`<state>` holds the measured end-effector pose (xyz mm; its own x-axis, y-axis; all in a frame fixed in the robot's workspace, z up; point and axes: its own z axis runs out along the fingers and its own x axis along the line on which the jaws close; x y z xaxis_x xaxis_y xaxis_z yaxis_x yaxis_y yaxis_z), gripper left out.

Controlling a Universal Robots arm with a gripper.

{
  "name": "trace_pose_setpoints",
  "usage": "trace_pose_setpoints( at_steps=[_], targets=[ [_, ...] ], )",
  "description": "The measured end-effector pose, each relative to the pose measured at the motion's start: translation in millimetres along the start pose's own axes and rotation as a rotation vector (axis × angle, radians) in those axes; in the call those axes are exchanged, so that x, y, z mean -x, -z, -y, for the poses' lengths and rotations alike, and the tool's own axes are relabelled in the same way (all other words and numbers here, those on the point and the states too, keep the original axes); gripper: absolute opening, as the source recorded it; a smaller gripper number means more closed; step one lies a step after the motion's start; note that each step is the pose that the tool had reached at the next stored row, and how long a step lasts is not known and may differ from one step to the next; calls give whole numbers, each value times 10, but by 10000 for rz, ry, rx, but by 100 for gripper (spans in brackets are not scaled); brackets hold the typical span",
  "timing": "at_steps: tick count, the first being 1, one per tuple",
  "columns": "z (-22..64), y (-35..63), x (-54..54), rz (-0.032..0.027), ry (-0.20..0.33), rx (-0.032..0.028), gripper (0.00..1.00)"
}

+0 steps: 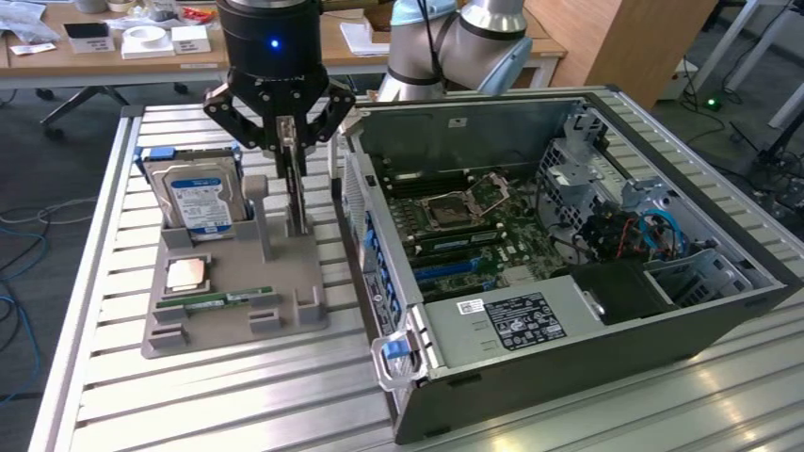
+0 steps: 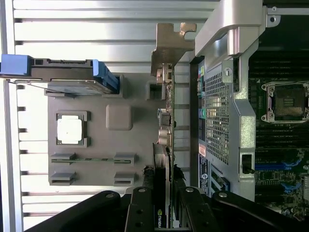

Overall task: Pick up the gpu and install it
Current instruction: 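Pick up the gpu and move the gpu toward the slot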

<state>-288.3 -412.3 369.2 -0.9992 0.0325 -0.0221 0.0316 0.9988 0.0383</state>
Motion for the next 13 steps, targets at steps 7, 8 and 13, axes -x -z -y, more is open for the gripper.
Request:
trace_pose_setpoints(
  at_steps=[7, 8, 13],
  targets=[
    [-2, 57, 1, 0, 0, 0, 26],
    [-3, 74, 2, -1, 0, -1, 26],
    [-6, 148, 3, 0, 0, 0, 26]
  ],
)
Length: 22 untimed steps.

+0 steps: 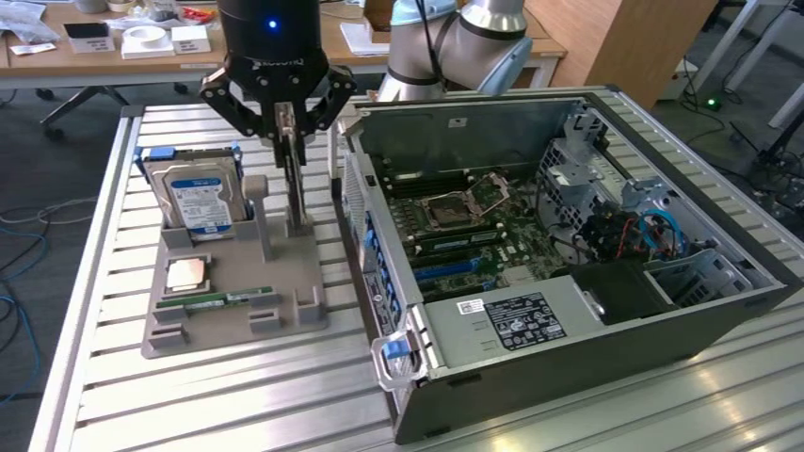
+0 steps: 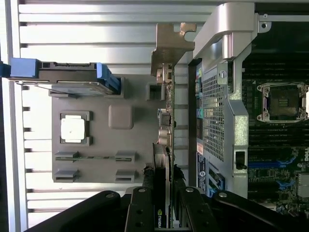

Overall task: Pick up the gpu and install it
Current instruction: 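Pick up the gpu and move the gpu toward the slot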

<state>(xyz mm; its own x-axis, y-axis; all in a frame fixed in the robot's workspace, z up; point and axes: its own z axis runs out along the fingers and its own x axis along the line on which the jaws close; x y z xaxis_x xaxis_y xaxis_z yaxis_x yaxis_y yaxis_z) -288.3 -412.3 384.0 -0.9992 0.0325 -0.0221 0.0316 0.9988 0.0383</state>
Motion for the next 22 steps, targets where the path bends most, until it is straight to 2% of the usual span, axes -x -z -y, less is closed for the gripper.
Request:
trace_pose_setpoints(
  at_steps=[6, 22],
  targets=[
    [-3, 74, 1, 0, 0, 0, 26],
    [-4, 109, 2, 0, 0, 1, 26]
  ],
)
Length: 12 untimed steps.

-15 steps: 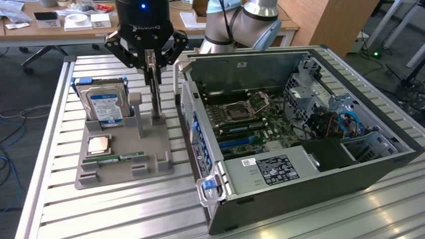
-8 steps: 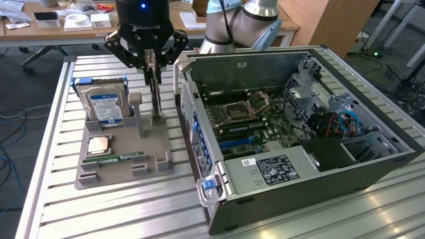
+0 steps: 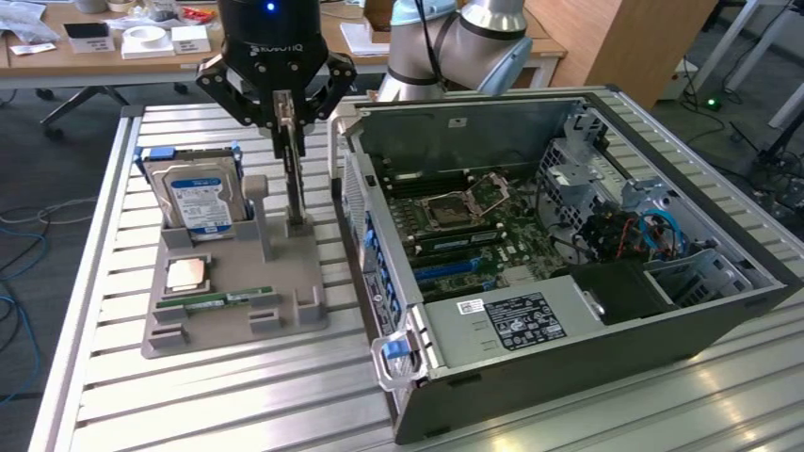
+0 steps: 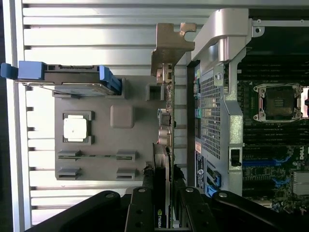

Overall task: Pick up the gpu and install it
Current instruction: 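Pick up the gpu and move the gpu toward the slot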

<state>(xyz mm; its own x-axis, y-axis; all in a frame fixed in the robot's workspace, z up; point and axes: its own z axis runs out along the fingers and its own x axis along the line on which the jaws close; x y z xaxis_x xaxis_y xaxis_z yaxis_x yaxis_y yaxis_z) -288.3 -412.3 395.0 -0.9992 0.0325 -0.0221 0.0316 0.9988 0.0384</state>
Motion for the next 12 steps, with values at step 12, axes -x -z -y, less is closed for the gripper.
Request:
trace_pose_setpoints(
  at_steps=[12],
  targets=[
    [0, 1, 0, -1, 0, -1, 26]
  ],
)
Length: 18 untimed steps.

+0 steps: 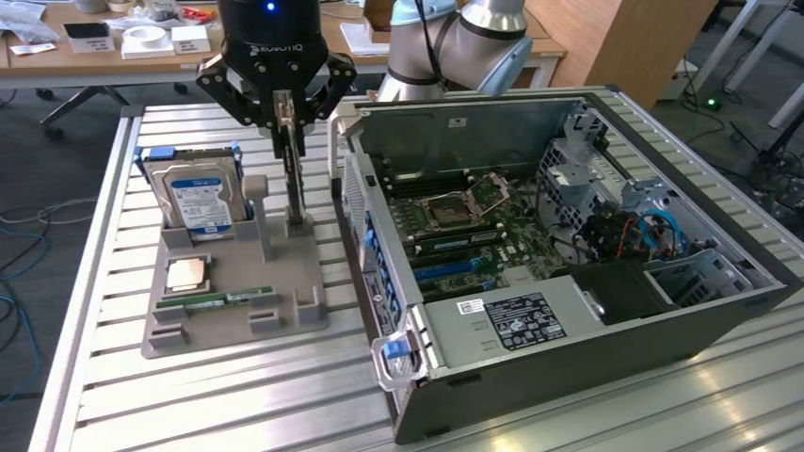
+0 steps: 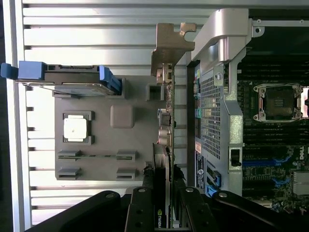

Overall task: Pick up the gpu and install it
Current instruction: 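Pick up the gpu and move the gpu toward the slot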

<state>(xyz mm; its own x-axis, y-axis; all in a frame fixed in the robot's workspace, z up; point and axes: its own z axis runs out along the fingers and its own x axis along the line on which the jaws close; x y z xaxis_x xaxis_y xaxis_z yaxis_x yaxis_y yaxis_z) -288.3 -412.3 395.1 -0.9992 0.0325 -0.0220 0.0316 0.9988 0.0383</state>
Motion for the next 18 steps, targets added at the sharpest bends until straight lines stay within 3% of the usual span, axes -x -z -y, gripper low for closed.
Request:
trace_pose_setpoints(
  at_steps=[14, 18],
  targets=[
    [-8, 209, 5, 0, 0, 1, 26],
    [-8, 224, 5, 1, 0, 1, 26]
  ],
)
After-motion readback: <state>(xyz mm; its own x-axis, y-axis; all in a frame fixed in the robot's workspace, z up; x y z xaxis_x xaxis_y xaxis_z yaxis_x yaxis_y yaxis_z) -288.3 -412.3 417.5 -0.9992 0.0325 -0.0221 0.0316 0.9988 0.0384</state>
